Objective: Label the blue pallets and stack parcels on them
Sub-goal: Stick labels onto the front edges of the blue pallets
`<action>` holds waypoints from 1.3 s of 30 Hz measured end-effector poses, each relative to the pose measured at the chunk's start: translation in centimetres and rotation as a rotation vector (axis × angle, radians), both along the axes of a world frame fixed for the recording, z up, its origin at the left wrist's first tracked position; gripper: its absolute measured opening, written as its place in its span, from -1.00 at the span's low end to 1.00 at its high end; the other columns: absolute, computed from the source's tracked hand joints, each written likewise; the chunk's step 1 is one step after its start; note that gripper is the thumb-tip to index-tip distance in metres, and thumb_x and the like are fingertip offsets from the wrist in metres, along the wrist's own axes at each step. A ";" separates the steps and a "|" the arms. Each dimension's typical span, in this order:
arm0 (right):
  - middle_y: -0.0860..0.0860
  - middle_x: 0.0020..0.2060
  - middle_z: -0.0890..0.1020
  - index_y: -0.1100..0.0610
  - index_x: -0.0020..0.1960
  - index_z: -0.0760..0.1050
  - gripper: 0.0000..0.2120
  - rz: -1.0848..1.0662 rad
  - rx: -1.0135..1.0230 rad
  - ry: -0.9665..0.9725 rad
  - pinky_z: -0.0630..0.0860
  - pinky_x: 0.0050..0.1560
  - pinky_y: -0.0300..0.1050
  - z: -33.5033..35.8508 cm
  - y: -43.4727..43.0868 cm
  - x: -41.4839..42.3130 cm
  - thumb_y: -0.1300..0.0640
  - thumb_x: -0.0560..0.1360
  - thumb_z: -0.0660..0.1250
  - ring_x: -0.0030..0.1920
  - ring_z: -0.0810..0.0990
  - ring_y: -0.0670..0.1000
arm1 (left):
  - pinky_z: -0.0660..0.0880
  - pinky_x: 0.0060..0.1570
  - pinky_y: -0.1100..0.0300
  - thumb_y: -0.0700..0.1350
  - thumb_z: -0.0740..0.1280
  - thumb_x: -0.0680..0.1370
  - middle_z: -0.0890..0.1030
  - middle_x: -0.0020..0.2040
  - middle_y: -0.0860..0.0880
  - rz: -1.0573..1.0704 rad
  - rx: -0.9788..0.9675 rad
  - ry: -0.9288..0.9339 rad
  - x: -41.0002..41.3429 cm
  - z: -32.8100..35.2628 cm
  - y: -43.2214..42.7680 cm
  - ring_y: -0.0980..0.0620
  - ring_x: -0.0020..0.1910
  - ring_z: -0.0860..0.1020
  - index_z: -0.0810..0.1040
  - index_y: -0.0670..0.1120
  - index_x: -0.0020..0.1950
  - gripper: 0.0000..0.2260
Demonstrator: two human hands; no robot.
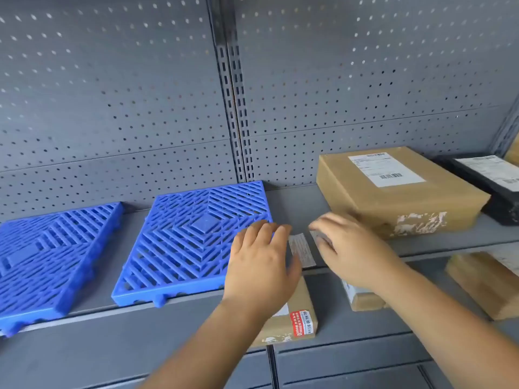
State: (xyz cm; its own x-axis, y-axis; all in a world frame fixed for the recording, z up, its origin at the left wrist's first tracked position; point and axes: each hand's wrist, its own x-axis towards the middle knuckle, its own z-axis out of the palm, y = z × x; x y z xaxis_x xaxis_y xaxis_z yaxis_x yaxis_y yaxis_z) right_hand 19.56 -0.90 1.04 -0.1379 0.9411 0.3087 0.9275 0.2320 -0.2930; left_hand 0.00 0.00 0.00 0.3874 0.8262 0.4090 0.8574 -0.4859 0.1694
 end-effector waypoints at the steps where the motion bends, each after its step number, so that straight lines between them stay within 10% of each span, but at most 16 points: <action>1: 0.04 0.13 0.61 0.18 0.20 0.58 -0.78 0.041 0.009 -0.003 0.46 0.17 0.01 -0.8 0.3 0.3 0.24 0.58 0.27 0.17 0.55 0.13 | 0.45 0.30 -0.08 0.02 0.42 0.50 0.66 0.18 -0.02 -0.016 -0.008 0.019 0.4 -0.3 0.1 -0.14 0.28 0.56 0.62 -0.05 0.29 -0.62; 13: 0.08 0.10 0.70 0.20 0.15 0.66 -0.48 0.171 -0.016 -0.060 0.52 0.29 0.15 -3.8 1.7 0.7 0.14 0.45 -0.01 0.26 0.59 0.21 | 0.35 0.40 -0.10 -0.02 0.47 0.44 0.67 0.14 0.02 -0.058 0.004 0.063 2.2 -2.5 0.3 -0.14 0.30 0.55 0.72 -0.05 0.06 -0.77; 28: -0.02 0.12 0.70 0.10 0.13 0.69 -0.56 0.199 -0.051 0.011 0.35 0.44 0.15 -4.1 0.1 0.9 0.30 0.43 0.13 0.38 0.50 0.18 | 0.16 0.37 0.02 -0.03 0.48 0.47 0.71 -0.12 0.12 -0.117 -0.016 0.114 1.9 -2.5 -0.4 -0.04 0.20 0.61 0.70 0.03 -0.08 -0.93; 33: -0.08 -0.05 0.69 0.08 -0.01 0.69 -0.66 0.253 0.000 0.044 0.29 0.31 -0.21 -4.1 -0.3 1.1 0.27 0.35 0.22 0.15 0.57 0.09 | 0.40 0.24 0.04 -0.11 0.44 0.53 0.68 -0.24 0.06 -0.154 0.013 0.045 1.7 -2.2 -0.6 -0.07 0.05 0.65 0.73 0.01 -0.16 -0.90; 39: -0.10 0.00 0.65 0.07 0.00 0.69 -0.84 0.245 0.068 0.094 0.45 0.23 0.03 -4.2 -0.8 1.4 0.21 0.42 0.46 0.16 0.56 0.06 | 0.42 0.17 0.04 -0.07 0.42 0.57 0.71 -0.15 0.10 -0.142 -0.018 -0.124 0.9 -0.9 -1.0 -0.03 0.02 0.62 0.73 0.06 -0.02 -0.91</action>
